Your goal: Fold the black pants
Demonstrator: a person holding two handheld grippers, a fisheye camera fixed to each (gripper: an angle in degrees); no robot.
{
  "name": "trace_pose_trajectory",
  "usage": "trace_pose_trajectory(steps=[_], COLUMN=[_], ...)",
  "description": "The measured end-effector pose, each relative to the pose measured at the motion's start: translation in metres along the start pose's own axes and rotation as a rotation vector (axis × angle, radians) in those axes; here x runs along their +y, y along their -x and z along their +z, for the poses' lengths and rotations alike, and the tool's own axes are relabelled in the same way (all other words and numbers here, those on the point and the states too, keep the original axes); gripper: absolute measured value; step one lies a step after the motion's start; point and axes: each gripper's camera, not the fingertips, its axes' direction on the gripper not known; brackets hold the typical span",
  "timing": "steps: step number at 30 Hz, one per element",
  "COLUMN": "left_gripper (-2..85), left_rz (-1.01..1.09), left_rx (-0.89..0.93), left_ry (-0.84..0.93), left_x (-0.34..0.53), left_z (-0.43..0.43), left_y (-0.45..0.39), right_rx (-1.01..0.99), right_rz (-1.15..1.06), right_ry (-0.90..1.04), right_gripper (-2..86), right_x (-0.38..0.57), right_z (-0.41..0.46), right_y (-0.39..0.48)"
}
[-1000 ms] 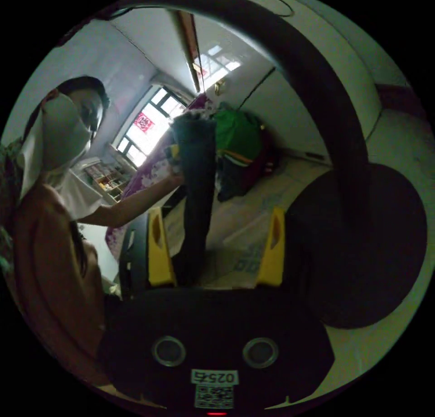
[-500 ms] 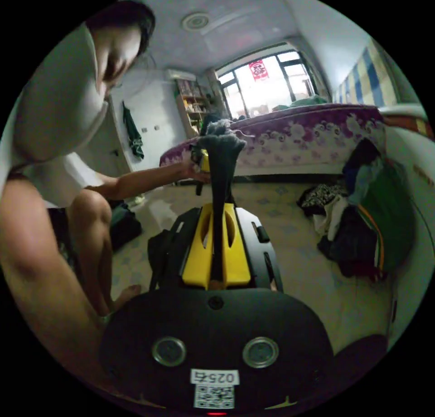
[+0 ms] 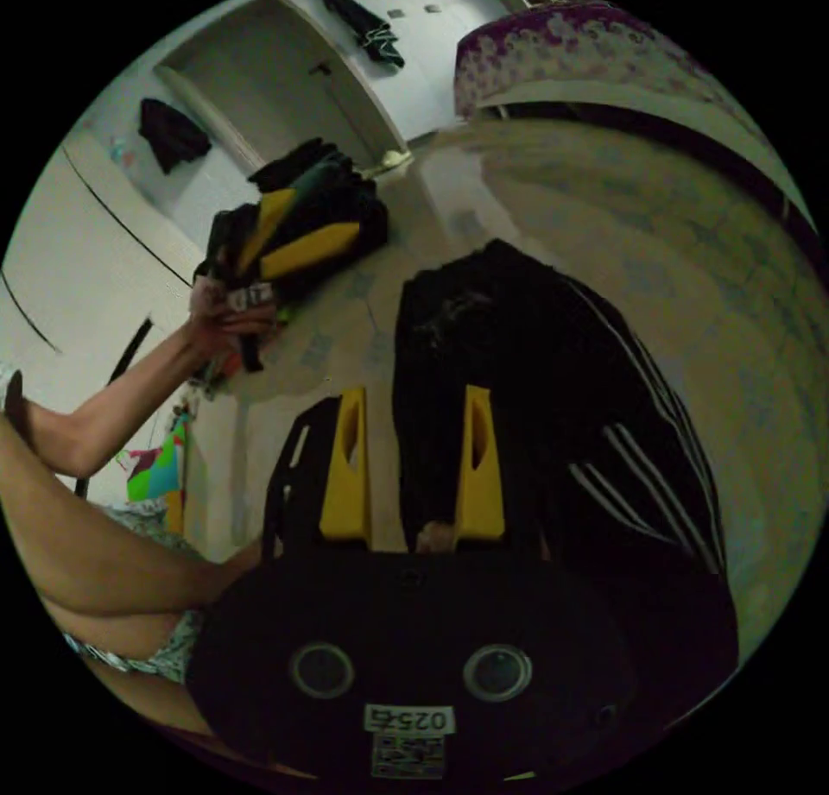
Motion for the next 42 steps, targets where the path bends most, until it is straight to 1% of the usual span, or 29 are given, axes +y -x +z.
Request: trace_pose_trajectory(steps=[2,3,6,8,9,11,12,13,14,15,16,17,18,20,21,23,24,25,28,30,31,32,34,36,37,38,39,41,42], left_gripper=[11.3,11.3,11.1,10.6,10.5,10.6,10.6,10.4,10.0,9.8,9.5,9.7,9.8,9.7,9.7,9.1,8.4,6.9,1.4,-0.1,0.0,0.6,1.6,2.1,2.0,2.0,2.1,2.3,2.4], left_rz=[-0.114,-0.134,-0.187,-0.113,-0.082,0.087,0.137,0.234,0.323,0.364,0.442,0.512,0.55,0.717,0.753,0.826,0.836,0.853,0.876,0.847,0.825,0.763,0.659,0.621,0.607,0.585,0.568,0.487,0.465], left_rx=[-0.105,-0.124,-0.164,-0.18,-0.181,-0.215,-0.239,-0.293,-0.337,-0.366,-0.431,-0.456,-0.461,-0.467,-0.475,-0.492,-0.498,-0.523,-0.526,-0.535,-0.538,-0.552,-0.598,-0.709,-0.771,-0.761,-0.757,-0.796,-0.795], left_ry=[-0.003,-0.007,-0.012,0.065,0.088,0.227,0.273,0.359,0.435,0.468,0.537,0.605,0.635,0.756,0.783,0.863,0.887,0.931,0.935,0.893,0.857,0.805,0.778,0.787,0.803,0.802,0.785,0.714,0.695], left_x=[0.028,0.034,0.055,0.06,0.061,0.065,0.066,0.071,0.077,0.079,0.084,0.088,0.09,0.106,0.111,0.131,0.135,0.144,0.153,0.147,0.14,0.13,0.119,0.122,0.126,0.129,0.13,0.136,0.139], left_z=[0.02,0.028,0.076,0.127,0.141,0.203,0.219,0.249,0.275,0.286,0.307,0.325,0.333,0.364,0.371,0.397,0.403,0.414,0.43,0.437,0.439,0.441,0.446,0.455,0.459,0.457,0.454,0.435,0.429], left_y=[-0.023,-0.03,-0.076,-0.129,-0.144,-0.204,-0.217,-0.24,-0.257,-0.264,-0.279,-0.292,-0.299,-0.326,-0.331,-0.344,-0.345,-0.347,-0.365,-0.378,-0.387,-0.392,-0.389,-0.378,-0.372,-0.375,-0.379,-0.398,-0.405], right_rx=[-0.025,-0.037,-0.017,0.029,0.042,0.106,0.116,0.127,0.119,0.117,0.127,0.155,0.18,0.233,0.242,0.23,0.233,0.237,0.309,0.343,0.328,0.27,0.165,0.063,0.012,-0.024,-0.035,-0.014,-0.009], right_rz=[-0.072,-0.082,-0.004,0.14,0.174,0.277,0.298,0.32,0.302,0.289,0.243,0.173,0.139,-0.04,-0.075,-0.224,-0.245,-0.3,-0.371,-0.342,-0.288,-0.211,-0.085,0.007,0.08,0.15,0.178,0.27,0.285], right_ry=[-0.054,-0.068,-0.181,-0.251,-0.256,-0.239,-0.225,-0.199,-0.17,-0.15,-0.111,-0.067,-0.045,0.04,0.069,0.207,0.237,0.274,0.25,0.225,0.229,0.232,0.243,0.201,0.149,0.089,0.064,-0.05,-0.078], right_gripper=[15.9,15.9,16.6,15.7,14.9,13.5,13.6,13.7,13.8,13.9,13.9,13.6,13.2,12.8,12.9,12.7,12.4,10.6,1.9,1.2,1.5,2.5,4.8,7.2,9.3,10.3,10.8,11.8,12.1], right_x=[0.0,0.001,0.012,0.034,0.04,0.065,0.069,0.072,0.069,0.065,0.053,0.039,0.031,-0.002,-0.01,-0.037,-0.042,-0.051,-0.067,-0.079,-0.088,-0.095,-0.102,-0.101,-0.097,-0.092,-0.089,-0.067,-0.059], right_z=[-0.007,-0.014,-0.062,-0.102,-0.109,-0.128,-0.131,-0.135,-0.135,-0.134,-0.129,-0.121,-0.116,-0.09,-0.082,-0.047,-0.039,-0.027,-0.029,-0.043,-0.053,-0.063,-0.075,-0.091,-0.108,-0.13,-0.142,-0.201,-0.217], right_y=[0.002,0.002,-0.017,-0.051,-0.061,-0.1,-0.109,-0.124,-0.137,-0.142,-0.149,-0.152,-0.152,-0.154,-0.156,-0.165,-0.168,-0.173,-0.188,-0.207,-0.227,-0.251,-0.291,-0.326,-0.348,-0.367,-0.374,-0.398,-0.402])
